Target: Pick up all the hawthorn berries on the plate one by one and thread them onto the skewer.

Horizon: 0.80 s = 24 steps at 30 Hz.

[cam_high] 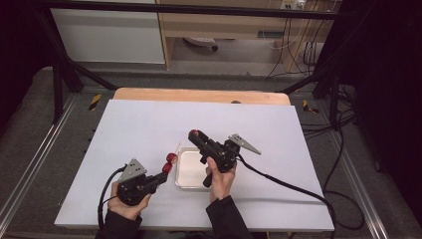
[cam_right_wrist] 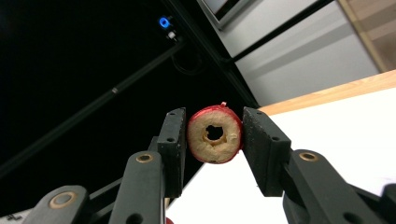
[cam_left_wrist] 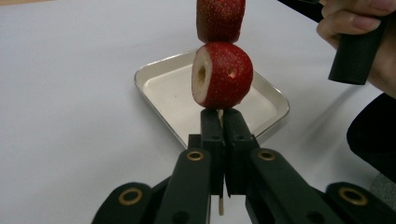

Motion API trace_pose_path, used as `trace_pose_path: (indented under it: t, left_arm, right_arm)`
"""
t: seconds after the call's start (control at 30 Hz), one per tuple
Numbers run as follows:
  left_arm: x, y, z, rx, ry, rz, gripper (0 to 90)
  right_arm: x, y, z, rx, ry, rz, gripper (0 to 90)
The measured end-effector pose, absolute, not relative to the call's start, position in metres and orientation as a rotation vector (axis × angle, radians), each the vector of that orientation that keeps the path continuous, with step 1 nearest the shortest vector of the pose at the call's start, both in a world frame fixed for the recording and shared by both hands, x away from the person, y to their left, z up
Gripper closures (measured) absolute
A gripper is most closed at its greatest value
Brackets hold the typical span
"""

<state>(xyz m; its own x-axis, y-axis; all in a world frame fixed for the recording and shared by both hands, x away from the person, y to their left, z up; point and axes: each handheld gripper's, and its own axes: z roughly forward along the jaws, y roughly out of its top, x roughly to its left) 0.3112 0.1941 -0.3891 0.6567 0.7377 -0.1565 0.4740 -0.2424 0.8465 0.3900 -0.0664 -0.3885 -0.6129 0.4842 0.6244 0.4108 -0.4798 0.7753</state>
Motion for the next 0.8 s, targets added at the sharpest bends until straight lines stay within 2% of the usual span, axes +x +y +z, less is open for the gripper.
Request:
trace_pose_path:
  t: [0.8]
  left_arm:
    - [0.309,0.179,-0.389,1.866,0.938,0.305,88.2]
  right_arm:
    - [0.383,-0.063,-0.394,1.342,1.486,2.448,61.6]
